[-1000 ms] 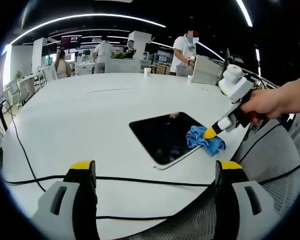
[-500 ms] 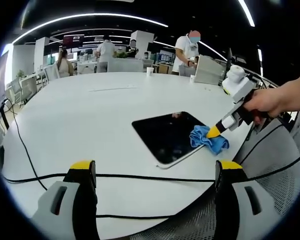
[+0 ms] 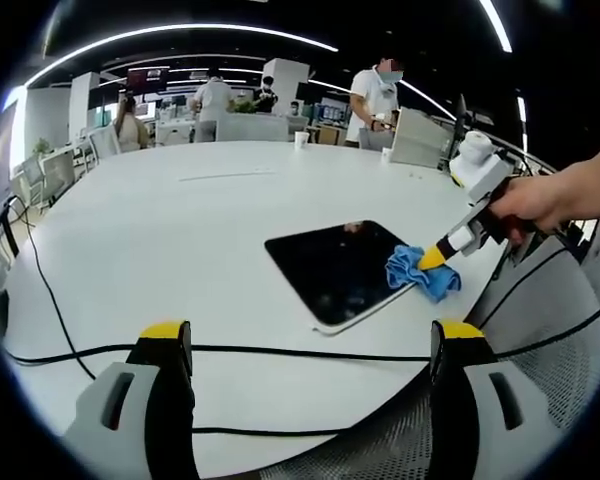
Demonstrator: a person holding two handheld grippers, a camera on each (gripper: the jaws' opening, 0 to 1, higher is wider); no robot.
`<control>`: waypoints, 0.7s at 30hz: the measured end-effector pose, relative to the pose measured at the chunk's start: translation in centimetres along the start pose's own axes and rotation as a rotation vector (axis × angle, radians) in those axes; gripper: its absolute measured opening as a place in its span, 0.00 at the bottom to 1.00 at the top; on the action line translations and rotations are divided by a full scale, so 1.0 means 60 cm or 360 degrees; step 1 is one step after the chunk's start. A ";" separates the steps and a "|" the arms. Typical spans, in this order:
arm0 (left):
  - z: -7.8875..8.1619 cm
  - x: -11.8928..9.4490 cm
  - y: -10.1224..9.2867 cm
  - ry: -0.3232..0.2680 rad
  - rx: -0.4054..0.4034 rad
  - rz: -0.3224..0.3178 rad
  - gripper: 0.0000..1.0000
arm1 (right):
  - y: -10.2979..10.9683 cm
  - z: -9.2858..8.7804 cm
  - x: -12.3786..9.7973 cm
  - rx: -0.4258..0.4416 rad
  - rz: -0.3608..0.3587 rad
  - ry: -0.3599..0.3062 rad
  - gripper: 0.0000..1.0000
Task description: Wipe the mirror surface with the cleaning cloth until all visible marks leave the cleaned area.
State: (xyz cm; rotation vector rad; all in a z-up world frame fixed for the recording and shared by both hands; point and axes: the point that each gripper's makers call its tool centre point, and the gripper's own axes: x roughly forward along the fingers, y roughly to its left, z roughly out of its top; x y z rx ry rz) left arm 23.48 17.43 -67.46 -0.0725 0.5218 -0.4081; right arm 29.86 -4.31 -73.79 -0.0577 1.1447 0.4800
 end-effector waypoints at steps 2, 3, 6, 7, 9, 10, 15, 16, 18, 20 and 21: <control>-0.001 0.000 0.000 0.0005 0.0004 -0.0002 0.99 | -0.005 -0.001 -0.001 0.0006 -0.0004 -0.0002 0.01; -0.001 0.000 0.000 0.0005 0.0002 -0.0002 0.99 | -0.009 -0.002 -0.003 0.0009 -0.0007 -0.0005 0.01; -0.001 0.000 -0.001 0.0008 0.0002 -0.0003 0.99 | -0.017 -0.004 -0.006 0.0013 -0.0015 -0.0005 0.01; -0.002 0.000 -0.001 0.0010 0.0002 -0.0005 0.99 | -0.021 -0.004 -0.007 0.0020 -0.0017 -0.0006 0.01; -0.002 0.001 -0.001 0.0014 0.0007 -0.0008 0.99 | -0.028 -0.005 -0.009 0.0035 -0.0019 -0.0011 0.01; -0.003 0.001 -0.002 0.0015 0.0007 -0.0010 0.99 | -0.030 -0.005 -0.009 0.0044 -0.0016 -0.0015 0.01; -0.002 0.000 0.000 0.0010 0.0000 0.0000 0.99 | -0.035 -0.004 -0.010 0.0064 -0.0015 -0.0024 0.01; -0.002 0.000 0.000 0.0011 0.0002 0.0001 0.99 | -0.036 -0.004 -0.010 0.0068 -0.0015 -0.0023 0.01; -0.002 0.000 -0.001 0.0013 0.0002 -0.0001 0.99 | -0.039 -0.004 -0.010 0.0073 -0.0017 -0.0021 0.01; -0.002 0.000 -0.001 0.0014 0.0004 -0.0002 0.99 | -0.042 -0.004 -0.011 0.0078 -0.0020 -0.0022 0.01; -0.002 0.000 -0.001 0.0012 0.0002 -0.0002 0.99 | -0.042 -0.005 -0.011 0.0088 -0.0018 -0.0024 0.01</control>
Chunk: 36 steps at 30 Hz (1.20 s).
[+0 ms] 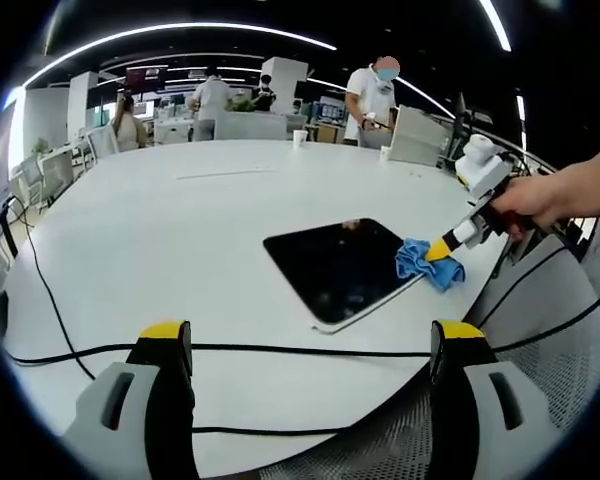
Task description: Wipe the mirror surface with the cleaning cloth until all visible marks leave the cleaned area.
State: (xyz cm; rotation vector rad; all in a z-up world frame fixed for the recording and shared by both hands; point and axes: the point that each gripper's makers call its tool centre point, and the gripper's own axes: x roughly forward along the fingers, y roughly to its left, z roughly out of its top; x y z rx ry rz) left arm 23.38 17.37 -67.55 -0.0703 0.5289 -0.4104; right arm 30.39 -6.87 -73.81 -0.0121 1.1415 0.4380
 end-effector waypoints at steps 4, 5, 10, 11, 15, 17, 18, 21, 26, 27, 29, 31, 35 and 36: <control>0.000 0.000 0.001 -0.0004 -0.0002 0.0002 0.99 | 0.001 0.000 0.001 0.0004 -0.0005 0.0003 0.01; 0.000 0.000 0.001 -0.0003 -0.0001 0.0002 0.99 | 0.000 0.000 0.001 0.0008 -0.0006 0.0005 0.01; -0.001 0.001 0.001 -0.0003 -0.0003 0.0000 0.99 | 0.000 0.000 0.000 0.0044 -0.0004 0.0015 0.01; -0.002 0.001 0.001 0.0000 -0.0002 -0.0002 0.99 | 0.000 0.000 0.000 0.0055 -0.0004 0.0018 0.01; -0.001 0.001 -0.001 0.0000 0.0000 -0.0008 0.99 | -0.001 0.003 0.002 0.0069 -0.0009 0.0017 0.01; -0.001 0.001 -0.001 -0.0003 -0.0004 -0.0009 0.99 | -0.001 0.004 0.003 0.0084 -0.0011 0.0017 0.01; -0.001 0.001 -0.001 -0.0002 -0.0003 -0.0009 0.99 | -0.001 0.005 0.003 0.0091 -0.0011 0.0015 0.01; -0.001 0.001 -0.001 -0.0002 -0.0005 -0.0011 0.99 | -0.002 0.013 0.008 0.0083 -0.0018 0.0015 0.00; -0.001 0.001 -0.002 -0.0004 -0.0009 -0.0014 0.99 | 0.000 0.024 0.014 0.0050 -0.0040 0.0008 0.00; 0.000 0.001 -0.002 -0.0005 -0.0012 -0.0015 0.99 | 0.000 0.026 0.015 0.0044 -0.0043 0.0007 0.00; -0.001 0.002 -0.002 -0.0005 -0.0013 -0.0016 0.99 | -0.002 0.032 0.017 0.0043 -0.0048 0.0008 0.00; -0.001 0.002 -0.002 -0.0006 -0.0016 -0.0018 0.99 | -0.003 0.038 0.021 0.0040 -0.0053 0.0002 0.00; 0.000 0.002 -0.003 -0.0008 -0.0019 -0.0022 0.99 | -0.002 0.048 0.023 0.0028 -0.0062 0.0000 0.00; 0.000 0.002 -0.003 -0.0009 -0.0021 -0.0023 0.99 | -0.003 0.050 0.025 0.0025 -0.0064 0.0000 0.00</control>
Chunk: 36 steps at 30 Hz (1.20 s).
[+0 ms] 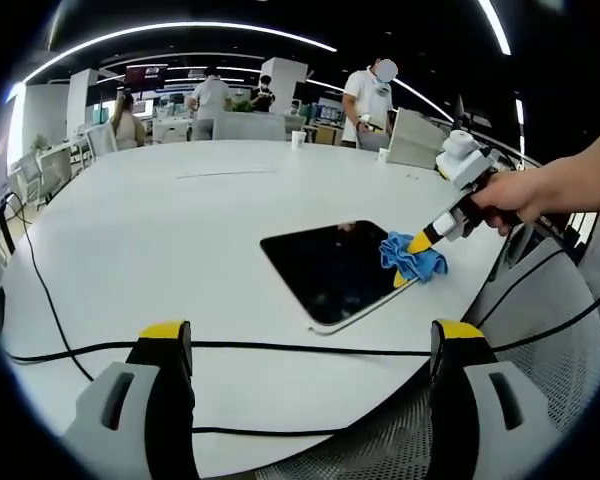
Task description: Wipe the mirror surface with the cleaning cloth until all visible marks leave the cleaned area.
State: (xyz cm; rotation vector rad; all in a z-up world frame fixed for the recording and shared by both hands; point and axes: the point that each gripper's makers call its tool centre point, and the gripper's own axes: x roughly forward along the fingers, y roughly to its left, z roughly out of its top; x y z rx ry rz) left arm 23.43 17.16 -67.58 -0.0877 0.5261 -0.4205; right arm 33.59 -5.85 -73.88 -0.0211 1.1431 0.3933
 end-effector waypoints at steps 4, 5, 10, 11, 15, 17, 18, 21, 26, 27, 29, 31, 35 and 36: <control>0.000 0.000 0.001 0.0000 -0.0004 0.0001 0.99 | -0.001 0.010 0.004 -0.0013 -0.0006 -0.0001 0.00; 0.000 0.000 0.001 -0.0001 -0.0007 0.0002 0.99 | -0.002 0.013 0.006 -0.0017 -0.0006 -0.0001 0.00; 0.000 0.000 0.002 -0.0001 -0.0007 0.0004 0.99 | -0.006 0.029 0.015 -0.0022 -0.0007 0.0000 0.00; -0.001 0.000 0.002 0.0003 -0.0007 0.0006 0.99 | -0.007 0.032 0.017 -0.0024 -0.0007 -0.0001 0.00; -0.001 0.000 0.004 0.0006 -0.0010 0.0015 0.99 | -0.008 0.044 0.022 -0.0036 -0.0003 0.0000 0.00; -0.002 0.000 0.004 0.0008 -0.0009 0.0017 0.99 | -0.006 0.050 0.021 -0.0042 -0.0002 0.0002 0.00; -0.002 0.000 0.004 0.0011 -0.0008 0.0017 0.99 | -0.007 0.054 0.023 -0.0047 -0.0002 0.0002 0.00; -0.002 0.000 0.005 0.0013 -0.0009 0.0019 0.99 | -0.008 0.064 0.026 -0.0058 -0.0002 -0.0005 0.00; -0.004 0.001 0.006 0.0021 -0.0011 0.0020 0.99 | -0.009 0.082 0.032 -0.0073 -0.0004 -0.0010 0.00; -0.004 0.001 0.006 0.0023 -0.0011 0.0020 0.99 | -0.010 0.088 0.035 -0.0081 -0.0005 -0.0012 0.00; -0.005 0.002 0.007 0.0026 -0.0012 0.0020 0.99 | -0.012 0.095 0.038 -0.0082 -0.0006 -0.0012 0.00; -0.005 0.001 0.007 0.0026 -0.0014 0.0022 0.99 | -0.014 0.103 0.044 -0.0081 -0.0006 -0.0005 0.00; -0.004 0.001 0.008 0.0021 -0.0019 0.0027 0.99 | -0.016 0.115 0.051 -0.0084 -0.0005 -0.0002 0.00; -0.005 0.001 0.008 0.0024 -0.0020 0.0027 0.99 | -0.017 0.119 0.053 -0.0085 -0.0005 -0.0002 0.00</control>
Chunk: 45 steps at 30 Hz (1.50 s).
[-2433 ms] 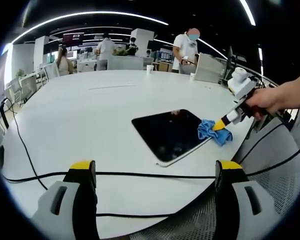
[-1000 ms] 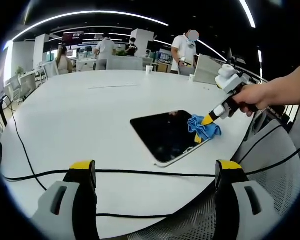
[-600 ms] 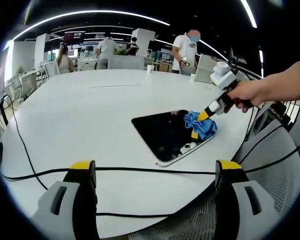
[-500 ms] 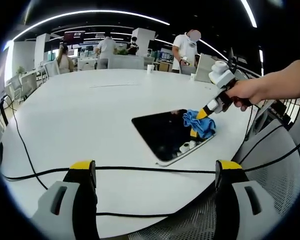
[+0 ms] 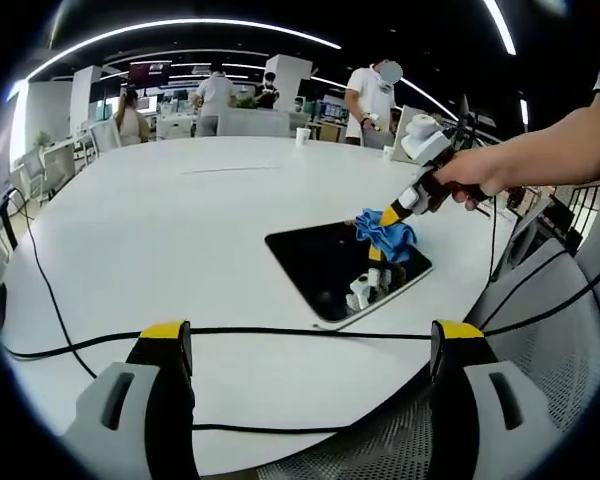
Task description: Wipe the mirror surface with the cleaning cloth until all visible marks leave the cleaned area.
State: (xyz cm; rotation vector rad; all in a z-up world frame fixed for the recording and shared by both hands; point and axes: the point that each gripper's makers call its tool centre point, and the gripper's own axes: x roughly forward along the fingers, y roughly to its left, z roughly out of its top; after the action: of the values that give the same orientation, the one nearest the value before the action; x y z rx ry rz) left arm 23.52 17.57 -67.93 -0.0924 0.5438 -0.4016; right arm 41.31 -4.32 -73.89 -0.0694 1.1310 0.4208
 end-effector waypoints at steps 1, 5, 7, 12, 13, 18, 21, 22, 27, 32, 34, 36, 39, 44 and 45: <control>0.000 0.000 0.001 -0.0002 0.0000 0.0003 0.99 | 0.000 0.002 0.001 -0.0003 0.0000 0.0000 0.00; -0.001 0.000 0.001 -0.0001 -0.0005 0.0004 0.99 | -0.002 0.013 0.006 -0.0013 0.0003 -0.0002 0.00; -0.001 0.000 0.002 -0.0003 -0.0007 0.0003 0.99 | -0.001 0.018 0.006 -0.0014 0.0004 -0.0004 0.00; -0.002 0.001 0.002 0.0000 -0.0014 0.0004 0.99 | -0.001 0.025 0.008 -0.0026 0.0004 -0.0006 0.00; -0.002 0.001 0.002 0.0001 -0.0015 0.0005 0.99 | -0.002 0.026 0.008 -0.0029 0.0005 -0.0008 0.00; -0.003 0.001 0.003 0.0003 -0.0019 0.0007 0.99 | 0.001 0.027 0.002 -0.0031 0.0003 -0.0016 0.00; -0.002 0.001 0.004 0.0003 -0.0019 0.0013 0.99 | 0.000 0.027 0.004 -0.0021 0.0018 -0.0028 0.00; -0.003 0.001 0.004 0.0004 -0.0019 0.0013 0.99 | 0.000 0.027 0.003 -0.0016 0.0020 -0.0028 0.00; -0.002 0.000 0.005 0.0003 -0.0019 0.0022 0.99 | 0.000 0.028 0.003 -0.0018 0.0022 -0.0024 0.00; -0.001 0.000 0.006 -0.0006 -0.0027 0.0029 0.99 | 0.002 0.027 -0.001 -0.0029 0.0023 -0.0030 0.00; -0.001 0.000 0.005 -0.0009 -0.0031 0.0023 0.99 | 0.001 0.028 0.001 -0.0029 0.0025 -0.0031 0.00; -0.002 0.000 0.003 -0.0007 -0.0039 0.0009 0.99 | 0.002 0.029 0.003 -0.0003 0.0020 -0.0029 0.00; -0.003 0.001 -0.004 0.0005 -0.0038 -0.0025 0.99 | 0.018 0.025 -0.001 -0.0044 0.0076 -0.0034 0.01; 0.020 -0.013 0.016 -0.0068 -0.0041 0.0086 0.99 | 0.013 0.018 -0.022 -0.0033 0.0092 -0.0063 0.01; 0.024 -0.017 0.016 -0.0077 -0.0048 0.0085 0.99 | 0.011 0.015 -0.029 -0.0027 0.0092 -0.0064 0.01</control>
State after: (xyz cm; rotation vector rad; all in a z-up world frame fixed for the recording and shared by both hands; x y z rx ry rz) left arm 23.79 18.81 -66.42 -0.1163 0.5035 -0.3382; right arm 41.23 -3.97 -71.86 -0.0429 1.0920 0.4817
